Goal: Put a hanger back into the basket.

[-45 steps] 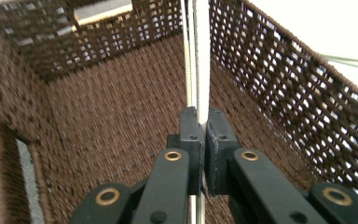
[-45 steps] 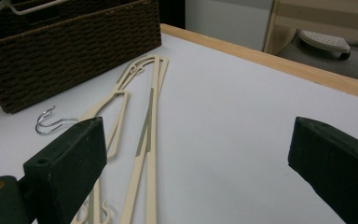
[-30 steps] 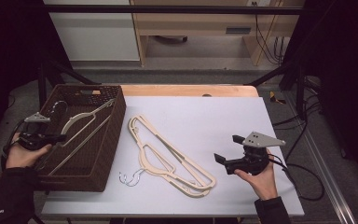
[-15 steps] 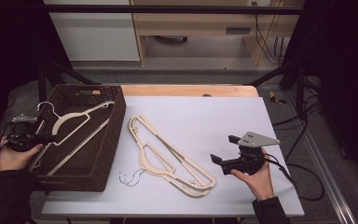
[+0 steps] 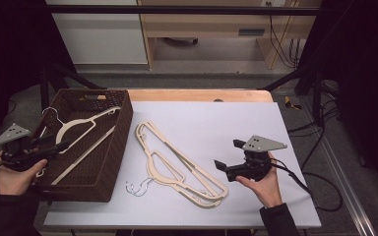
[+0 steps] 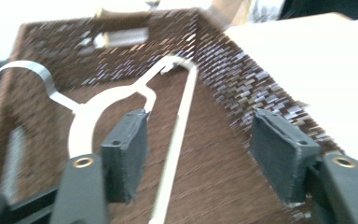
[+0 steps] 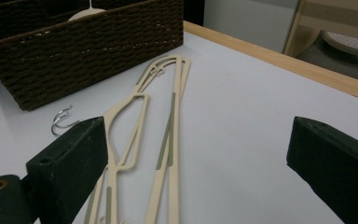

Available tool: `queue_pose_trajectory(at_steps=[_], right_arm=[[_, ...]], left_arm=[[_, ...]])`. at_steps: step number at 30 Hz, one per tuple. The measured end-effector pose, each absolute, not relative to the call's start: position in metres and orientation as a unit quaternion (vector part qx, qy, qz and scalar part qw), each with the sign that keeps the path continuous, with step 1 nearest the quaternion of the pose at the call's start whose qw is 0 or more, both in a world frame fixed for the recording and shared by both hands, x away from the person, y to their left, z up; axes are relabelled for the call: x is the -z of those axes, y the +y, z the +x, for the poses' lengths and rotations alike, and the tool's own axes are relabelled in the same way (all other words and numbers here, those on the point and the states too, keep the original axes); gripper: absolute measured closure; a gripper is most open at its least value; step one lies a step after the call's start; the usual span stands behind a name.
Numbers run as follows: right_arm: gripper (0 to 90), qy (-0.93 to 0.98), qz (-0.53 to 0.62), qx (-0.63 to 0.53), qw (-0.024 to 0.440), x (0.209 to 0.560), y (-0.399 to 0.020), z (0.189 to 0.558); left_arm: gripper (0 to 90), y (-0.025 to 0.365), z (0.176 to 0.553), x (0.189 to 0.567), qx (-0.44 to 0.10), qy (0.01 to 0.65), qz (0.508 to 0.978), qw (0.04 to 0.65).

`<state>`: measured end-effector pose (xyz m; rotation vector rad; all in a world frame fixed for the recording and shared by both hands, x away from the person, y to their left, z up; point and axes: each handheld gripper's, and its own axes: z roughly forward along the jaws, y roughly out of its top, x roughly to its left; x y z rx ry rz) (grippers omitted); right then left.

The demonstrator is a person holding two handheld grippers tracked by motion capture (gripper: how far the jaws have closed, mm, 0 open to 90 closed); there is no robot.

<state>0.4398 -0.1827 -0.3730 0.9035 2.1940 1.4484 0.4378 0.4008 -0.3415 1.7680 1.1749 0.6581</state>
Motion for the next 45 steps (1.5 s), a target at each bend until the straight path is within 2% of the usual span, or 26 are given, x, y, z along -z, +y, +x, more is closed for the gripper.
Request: queue_pose_trajectory(at_steps=[7, 9, 11, 15, 23, 35, 41, 43, 45], right_arm=[[5.4, 0.779, 0.314, -0.514, 0.174, 0.372, -0.172, 0.441], [5.5, 0.78, 0.312, -0.514, 0.173, 0.372, -0.171, 0.441], [5.6, 0.782, 0.307, -0.515, 0.168, 0.372, -0.164, 0.442], [6.0, 0.795, 0.3, -0.501, 0.161, 0.376, -0.153, 0.443], [8.5, 0.832, 0.29, -0.456, 0.129, 0.396, -0.131, 0.447], [12.3, 0.851, 0.288, -0.43, 0.092, 0.42, -0.112, 0.451], [18.0, 0.859, 0.285, -0.418, 0.078, 0.429, -0.106, 0.452], [24.8, 0.865, 0.285, -0.406, 0.071, 0.433, -0.103, 0.452], [25.7, 0.87, 0.28, -0.399, 0.067, 0.435, -0.102, 0.451]], left_arm=[[21.1, 0.362, 0.42, 0.338, -0.256, 0.426, 0.704, 0.508], [19.5, 0.356, 0.418, 0.338, -0.257, 0.422, 0.704, 0.51], [13.7, 0.343, 0.412, 0.34, -0.26, 0.403, 0.704, 0.524], [9.5, 0.33, 0.409, 0.344, -0.258, 0.391, 0.718, 0.515], [8.3, 0.307, 0.409, 0.358, -0.248, 0.372, 0.736, 0.509], [7.5, 0.304, 0.41, 0.363, -0.247, 0.366, 0.739, 0.509], [7.0, 0.303, 0.412, 0.365, -0.248, 0.369, 0.742, 0.501], [7.0, 0.302, 0.411, 0.364, -0.251, 0.368, 0.742, 0.5], [7.0, 0.302, 0.41, 0.364, -0.252, 0.365, 0.744, 0.499]])
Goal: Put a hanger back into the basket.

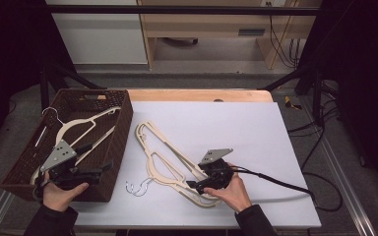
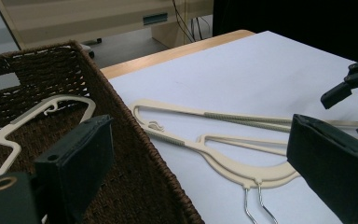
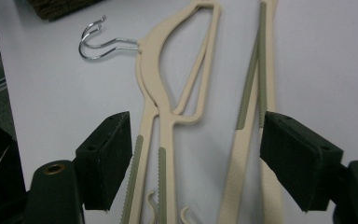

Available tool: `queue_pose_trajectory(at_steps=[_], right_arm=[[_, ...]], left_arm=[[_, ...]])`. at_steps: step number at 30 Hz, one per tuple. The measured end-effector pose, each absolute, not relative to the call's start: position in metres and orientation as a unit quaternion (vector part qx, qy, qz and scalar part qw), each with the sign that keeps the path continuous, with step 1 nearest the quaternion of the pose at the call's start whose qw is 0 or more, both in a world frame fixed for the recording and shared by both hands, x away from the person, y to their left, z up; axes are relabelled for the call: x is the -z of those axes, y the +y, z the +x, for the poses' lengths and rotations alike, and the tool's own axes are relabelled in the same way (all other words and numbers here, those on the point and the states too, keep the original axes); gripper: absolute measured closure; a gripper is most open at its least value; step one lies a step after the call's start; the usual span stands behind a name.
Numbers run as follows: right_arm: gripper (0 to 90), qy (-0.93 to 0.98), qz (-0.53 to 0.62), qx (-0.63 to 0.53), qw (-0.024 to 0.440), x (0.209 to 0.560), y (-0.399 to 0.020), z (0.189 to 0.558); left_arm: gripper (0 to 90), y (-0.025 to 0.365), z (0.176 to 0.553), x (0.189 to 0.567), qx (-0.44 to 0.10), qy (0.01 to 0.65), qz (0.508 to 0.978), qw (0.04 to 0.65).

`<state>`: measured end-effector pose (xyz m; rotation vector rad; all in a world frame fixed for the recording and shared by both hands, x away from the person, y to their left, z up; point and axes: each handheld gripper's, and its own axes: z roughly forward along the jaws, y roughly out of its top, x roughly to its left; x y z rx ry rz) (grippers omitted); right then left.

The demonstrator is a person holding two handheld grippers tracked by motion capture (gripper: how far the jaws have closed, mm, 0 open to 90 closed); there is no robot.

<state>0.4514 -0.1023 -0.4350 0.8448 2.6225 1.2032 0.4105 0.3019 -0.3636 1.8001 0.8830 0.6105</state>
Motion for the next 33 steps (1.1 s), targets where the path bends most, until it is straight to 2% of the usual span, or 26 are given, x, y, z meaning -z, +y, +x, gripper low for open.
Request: queue_pose_trajectory(at_steps=[1, 3, 4, 5, 6, 7, 9, 10, 13, 19, 23, 30, 33], right_arm=[[29.8, 0.877, 0.279, -0.387, 0.062, 0.438, -0.099, 0.451], [31.5, 0.882, 0.273, -0.38, 0.062, 0.441, -0.096, 0.451], [35.9, 0.89, 0.268, -0.364, 0.049, 0.447, -0.09, 0.451], [35.9, 0.89, 0.268, -0.364, 0.049, 0.447, -0.09, 0.451], [41.1, 0.897, 0.263, -0.352, 0.043, 0.452, -0.086, 0.451], [41.1, 0.897, 0.263, -0.352, 0.043, 0.452, -0.086, 0.451], [47.9, 0.905, 0.258, -0.337, 0.032, 0.46, -0.082, 0.451], [47.9, 0.905, 0.258, -0.337, 0.032, 0.46, -0.082, 0.451], [55.6, 0.909, 0.258, -0.327, 0.022, 0.466, -0.079, 0.451], [69.0, 0.918, 0.239, -0.316, 0.027, 0.466, -0.08, 0.45], [73.2, 0.916, 0.238, -0.32, 0.039, 0.468, -0.078, 0.449], [72.8, 0.919, 0.228, -0.318, 0.045, 0.468, -0.078, 0.447], [78.5, 0.919, 0.231, -0.317, 0.047, 0.468, -0.078, 0.447]], left_arm=[[7.0, 0.302, 0.41, 0.364, -0.252, 0.366, 0.743, 0.5], [7.0, 0.303, 0.411, 0.364, -0.252, 0.366, 0.743, 0.501], [7.0, 0.304, 0.411, 0.364, -0.252, 0.368, 0.743, 0.499], [7.1, 0.304, 0.411, 0.364, -0.252, 0.368, 0.743, 0.499], [7.2, 0.304, 0.411, 0.364, -0.251, 0.369, 0.742, 0.5], [7.2, 0.303, 0.411, 0.364, -0.25, 0.37, 0.742, 0.5], [7.2, 0.302, 0.411, 0.364, -0.252, 0.367, 0.744, 0.498], [7.2, 0.302, 0.411, 0.365, -0.253, 0.364, 0.746, 0.496], [7.4, 0.301, 0.411, 0.365, -0.253, 0.364, 0.748, 0.494], [7.9, 0.301, 0.411, 0.365, -0.254, 0.363, 0.748, 0.494], [8.1, 0.3, 0.411, 0.365, -0.253, 0.362, 0.749, 0.494], [8.1, 0.297, 0.41, 0.364, -0.254, 0.356, 0.752, 0.494], [8.1, 0.295, 0.41, 0.365, -0.252, 0.353, 0.754, 0.493]])
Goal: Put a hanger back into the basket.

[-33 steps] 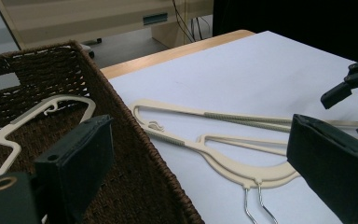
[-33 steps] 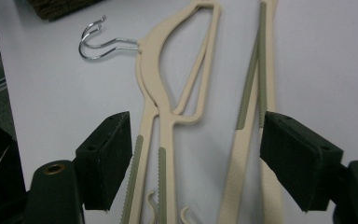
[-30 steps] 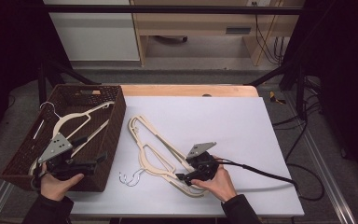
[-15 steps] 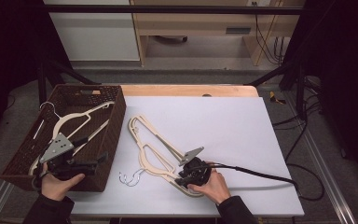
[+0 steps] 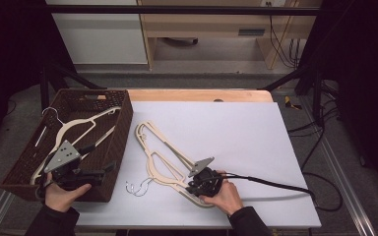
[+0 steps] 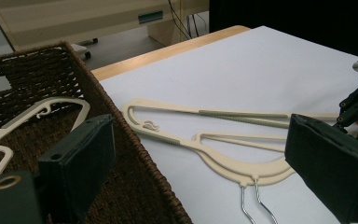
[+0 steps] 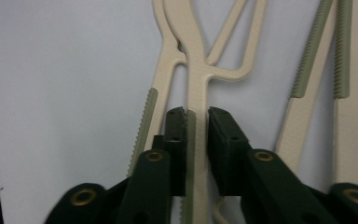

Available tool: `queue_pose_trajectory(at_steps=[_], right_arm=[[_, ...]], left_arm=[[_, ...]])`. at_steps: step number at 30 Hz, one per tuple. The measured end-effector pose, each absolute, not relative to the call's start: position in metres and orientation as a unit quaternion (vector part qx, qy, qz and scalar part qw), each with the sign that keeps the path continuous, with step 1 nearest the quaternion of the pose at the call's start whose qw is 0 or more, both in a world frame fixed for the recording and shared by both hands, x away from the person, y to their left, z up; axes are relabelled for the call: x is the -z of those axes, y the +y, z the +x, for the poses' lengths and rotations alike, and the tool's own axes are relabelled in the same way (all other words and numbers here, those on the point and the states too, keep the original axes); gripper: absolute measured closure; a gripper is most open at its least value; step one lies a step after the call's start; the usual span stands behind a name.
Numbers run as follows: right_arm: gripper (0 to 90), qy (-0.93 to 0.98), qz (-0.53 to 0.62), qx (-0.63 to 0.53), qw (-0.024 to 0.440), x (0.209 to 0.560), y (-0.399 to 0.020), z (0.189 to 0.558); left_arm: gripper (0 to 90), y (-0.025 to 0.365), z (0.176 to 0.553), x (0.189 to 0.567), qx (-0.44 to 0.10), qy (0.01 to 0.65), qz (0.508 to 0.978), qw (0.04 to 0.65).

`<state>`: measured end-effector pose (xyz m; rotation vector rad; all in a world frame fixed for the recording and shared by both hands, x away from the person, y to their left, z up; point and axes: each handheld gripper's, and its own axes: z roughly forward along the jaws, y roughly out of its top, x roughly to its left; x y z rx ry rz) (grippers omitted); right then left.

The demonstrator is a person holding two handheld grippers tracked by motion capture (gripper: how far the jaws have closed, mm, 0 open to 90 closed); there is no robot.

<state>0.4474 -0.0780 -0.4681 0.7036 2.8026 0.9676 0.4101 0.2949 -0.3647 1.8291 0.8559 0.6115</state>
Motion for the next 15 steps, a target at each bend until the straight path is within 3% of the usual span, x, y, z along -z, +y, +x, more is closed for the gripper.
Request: queue_pose_trajectory(at_steps=[15], right_arm=[[79.7, 0.903, 0.259, -0.343, 0.019, 0.447, -0.088, 0.455]], left_arm=[[7.7, 0.279, 0.409, 0.367, -0.24, 0.323, 0.777, 0.484]])
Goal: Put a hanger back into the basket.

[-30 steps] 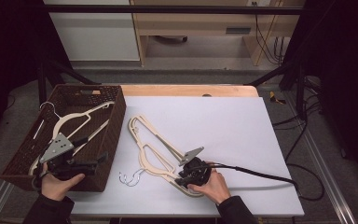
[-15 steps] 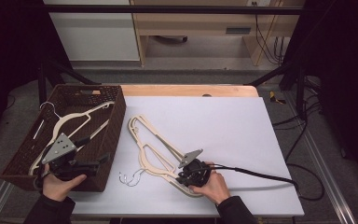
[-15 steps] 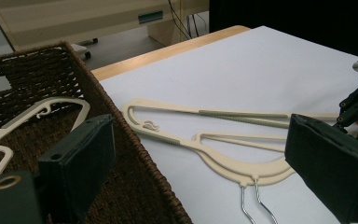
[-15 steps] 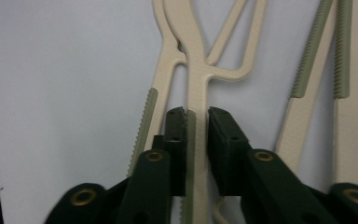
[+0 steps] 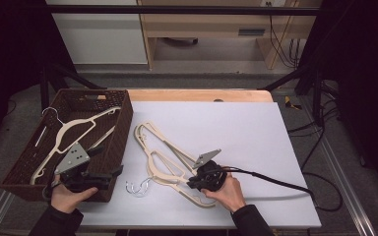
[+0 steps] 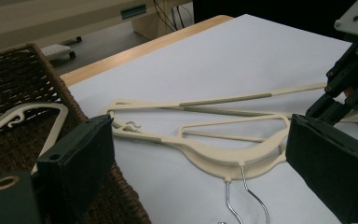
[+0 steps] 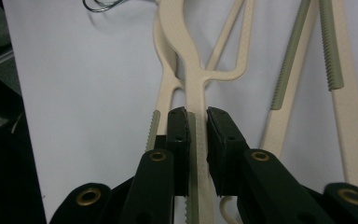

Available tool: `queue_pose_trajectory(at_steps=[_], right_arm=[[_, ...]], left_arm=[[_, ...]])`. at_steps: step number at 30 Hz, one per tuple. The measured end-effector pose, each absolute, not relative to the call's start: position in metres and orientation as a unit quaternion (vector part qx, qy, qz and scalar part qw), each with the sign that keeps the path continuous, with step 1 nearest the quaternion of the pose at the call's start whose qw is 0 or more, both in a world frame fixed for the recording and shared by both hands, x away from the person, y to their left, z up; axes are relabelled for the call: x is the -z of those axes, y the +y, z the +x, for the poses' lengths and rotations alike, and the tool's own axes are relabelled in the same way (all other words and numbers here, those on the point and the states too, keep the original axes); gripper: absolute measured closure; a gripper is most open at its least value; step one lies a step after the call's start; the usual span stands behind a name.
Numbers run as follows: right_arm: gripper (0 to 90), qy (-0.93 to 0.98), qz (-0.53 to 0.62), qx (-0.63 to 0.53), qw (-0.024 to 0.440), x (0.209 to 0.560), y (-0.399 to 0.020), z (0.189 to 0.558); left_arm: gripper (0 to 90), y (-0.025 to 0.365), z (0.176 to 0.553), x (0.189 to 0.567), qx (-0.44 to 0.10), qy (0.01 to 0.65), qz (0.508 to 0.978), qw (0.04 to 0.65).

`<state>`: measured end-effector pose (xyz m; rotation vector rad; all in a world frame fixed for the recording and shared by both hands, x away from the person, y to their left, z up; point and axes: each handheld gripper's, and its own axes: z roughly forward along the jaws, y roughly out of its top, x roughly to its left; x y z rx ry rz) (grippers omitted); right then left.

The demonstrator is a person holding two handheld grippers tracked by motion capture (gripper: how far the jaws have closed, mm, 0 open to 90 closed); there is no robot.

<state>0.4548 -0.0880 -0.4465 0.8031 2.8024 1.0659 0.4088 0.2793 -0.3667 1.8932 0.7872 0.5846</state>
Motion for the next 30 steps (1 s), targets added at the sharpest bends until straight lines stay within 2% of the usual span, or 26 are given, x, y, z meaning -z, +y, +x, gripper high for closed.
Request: queue_pose_trajectory(at_steps=[14, 30], right_arm=[[79.7, 0.88, 0.27, -0.391, 0.001, 0.416, -0.103, 0.461], [79.6, 0.867, 0.274, -0.415, -0.012, 0.402, -0.112, 0.464]], left_arm=[[6.4, 0.26, 0.407, 0.373, -0.217, 0.287, 0.805, 0.471], [8.3, 0.207, 0.407, 0.387, -0.192, 0.236, 0.841, 0.448]])
